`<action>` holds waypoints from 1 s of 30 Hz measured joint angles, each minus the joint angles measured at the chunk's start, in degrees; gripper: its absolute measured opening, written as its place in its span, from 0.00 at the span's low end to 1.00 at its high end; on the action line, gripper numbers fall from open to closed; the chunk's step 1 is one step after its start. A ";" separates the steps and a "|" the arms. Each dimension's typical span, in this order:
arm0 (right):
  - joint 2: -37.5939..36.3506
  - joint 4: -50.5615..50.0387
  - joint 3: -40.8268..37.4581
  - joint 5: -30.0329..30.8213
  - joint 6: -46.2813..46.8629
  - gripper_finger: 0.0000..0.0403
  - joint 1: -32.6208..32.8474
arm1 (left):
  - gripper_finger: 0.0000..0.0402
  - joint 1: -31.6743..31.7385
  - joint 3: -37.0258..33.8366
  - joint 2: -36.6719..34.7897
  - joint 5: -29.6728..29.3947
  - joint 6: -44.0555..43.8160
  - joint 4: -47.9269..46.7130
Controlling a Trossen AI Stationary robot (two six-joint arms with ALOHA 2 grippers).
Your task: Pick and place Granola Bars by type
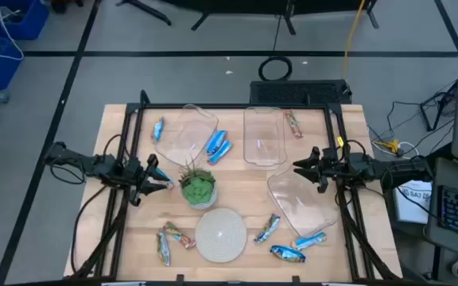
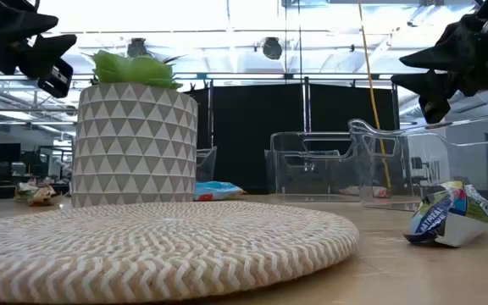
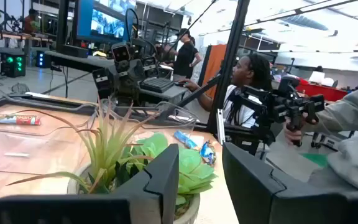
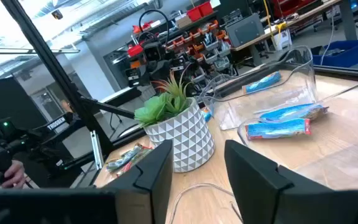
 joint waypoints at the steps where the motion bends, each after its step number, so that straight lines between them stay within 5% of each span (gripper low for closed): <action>1: -0.02 0.00 -0.02 0.00 0.00 0.34 -0.02 | 0.32 -0.01 0.00 0.00 0.00 0.00 0.00; 8: 0.00 0.71 0.00 0.10 3.51 0.34 0.00 | 0.32 -0.01 0.00 0.00 -0.26 0.07 2.64; 14: 0.17 9.09 1.55 -1.68 4.65 0.34 0.02 | 0.32 0.02 1.69 1.00 -9.48 -6.35 6.61; 18: 4.04 4.62 8.36 0.23 1.23 0.34 0.00 | 0.32 0.01 8.82 6.35 -12.46 -3.59 2.37; 22: 12.52 -0.93 19.60 7.55 -4.45 0.34 0.00 | 0.32 0.01 19.96 15.93 -19.92 3.93 -7.74; 27: 26.68 -10.90 33.06 28.94 -11.22 0.34 -0.24 | 0.32 0.01 33.03 28.75 -36.91 5.48 -23.67; 30: 34.13 -15.28 38.24 36.65 -14.00 0.34 -1.93 | 0.32 0.01 37.92 34.10 -47.05 3.15 -29.16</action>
